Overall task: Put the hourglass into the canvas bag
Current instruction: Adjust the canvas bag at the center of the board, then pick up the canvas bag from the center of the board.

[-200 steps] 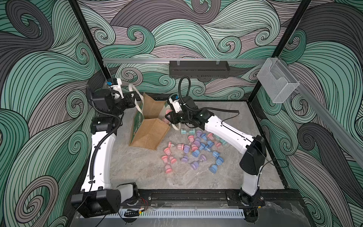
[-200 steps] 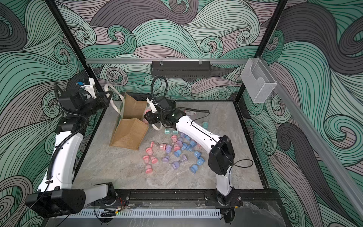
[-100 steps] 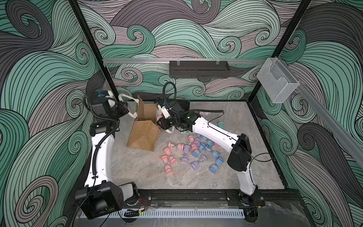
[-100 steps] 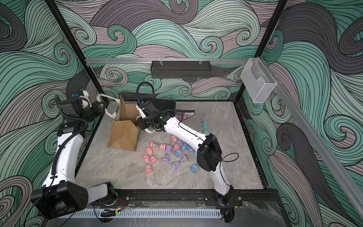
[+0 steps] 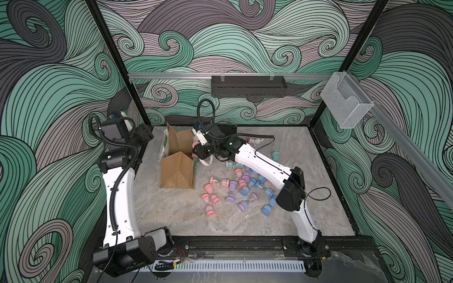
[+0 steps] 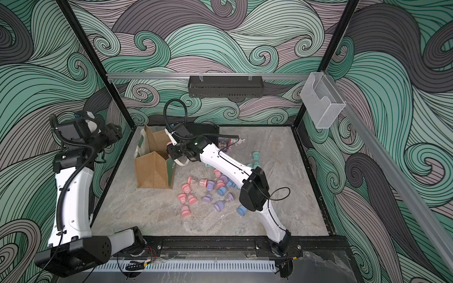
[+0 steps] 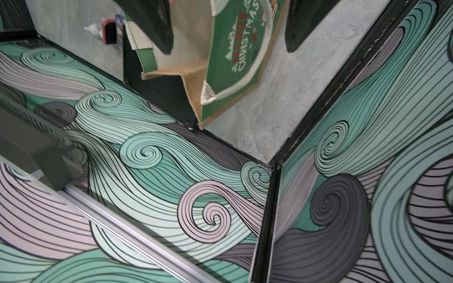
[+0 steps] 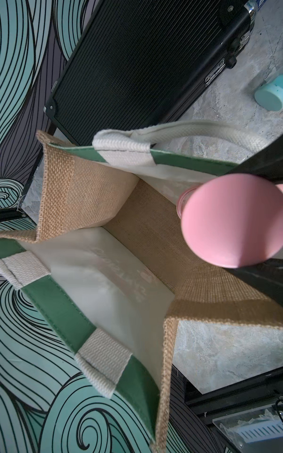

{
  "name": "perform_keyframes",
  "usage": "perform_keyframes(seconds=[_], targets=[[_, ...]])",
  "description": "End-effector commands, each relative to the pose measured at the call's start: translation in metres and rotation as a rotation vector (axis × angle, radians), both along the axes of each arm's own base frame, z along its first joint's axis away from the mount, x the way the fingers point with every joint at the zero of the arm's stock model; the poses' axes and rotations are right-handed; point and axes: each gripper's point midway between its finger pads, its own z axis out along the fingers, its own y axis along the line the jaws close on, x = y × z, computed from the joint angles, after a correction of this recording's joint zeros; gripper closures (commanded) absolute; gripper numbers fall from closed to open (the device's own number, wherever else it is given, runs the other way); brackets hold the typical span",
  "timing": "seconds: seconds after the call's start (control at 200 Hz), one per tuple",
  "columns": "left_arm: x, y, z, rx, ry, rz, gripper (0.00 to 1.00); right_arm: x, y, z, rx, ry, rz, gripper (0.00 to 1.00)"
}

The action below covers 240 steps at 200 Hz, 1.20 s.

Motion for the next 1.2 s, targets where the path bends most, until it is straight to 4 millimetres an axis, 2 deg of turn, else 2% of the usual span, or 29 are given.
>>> perform_keyframes(seconds=[0.0,0.095,0.19,0.225,0.25,0.4,0.58,0.756,0.941,1.056,1.131,1.196], targets=[[0.008,-0.013,-0.042,-0.057,0.152,-0.107,0.30,0.001,-0.001,-0.005,-0.042,-0.010,0.004,0.76],[0.016,-0.026,-0.058,-0.089,0.192,-0.192,0.30,0.002,0.001,-0.005,-0.053,-0.019,0.005,0.75],[0.021,-0.027,-0.080,-0.081,0.279,-0.210,0.33,0.002,0.005,-0.002,-0.058,-0.035,0.012,0.75],[0.022,-0.032,-0.082,-0.086,0.280,-0.240,0.34,0.002,0.006,-0.002,-0.061,-0.036,0.014,0.75],[0.027,-0.036,-0.094,-0.103,0.313,-0.263,0.35,0.002,0.006,-0.001,-0.060,-0.039,0.015,0.75],[0.037,-0.060,-0.103,-0.076,0.351,-0.363,0.36,0.002,0.008,-0.002,-0.059,-0.039,0.015,0.75],[0.045,-0.066,-0.108,-0.040,0.352,-0.366,0.41,0.004,0.007,-0.003,-0.070,-0.049,0.009,0.75],[0.048,-0.059,-0.121,0.024,0.410,-0.342,0.60,0.005,0.006,-0.001,-0.075,-0.063,0.017,0.75],[0.052,-0.063,-0.128,0.100,0.453,-0.373,0.82,0.004,0.009,0.008,-0.057,-0.079,0.033,0.75],[0.054,-0.069,-0.122,0.102,0.430,-0.405,0.90,0.002,0.013,0.017,-0.036,-0.089,0.055,0.75],[0.054,-0.080,-0.112,0.090,0.388,-0.454,0.98,0.002,0.013,0.028,-0.020,-0.107,0.065,0.75],[0.054,-0.088,-0.101,0.079,0.351,-0.488,1.00,0.002,0.014,0.038,-0.007,-0.128,0.073,0.74]])
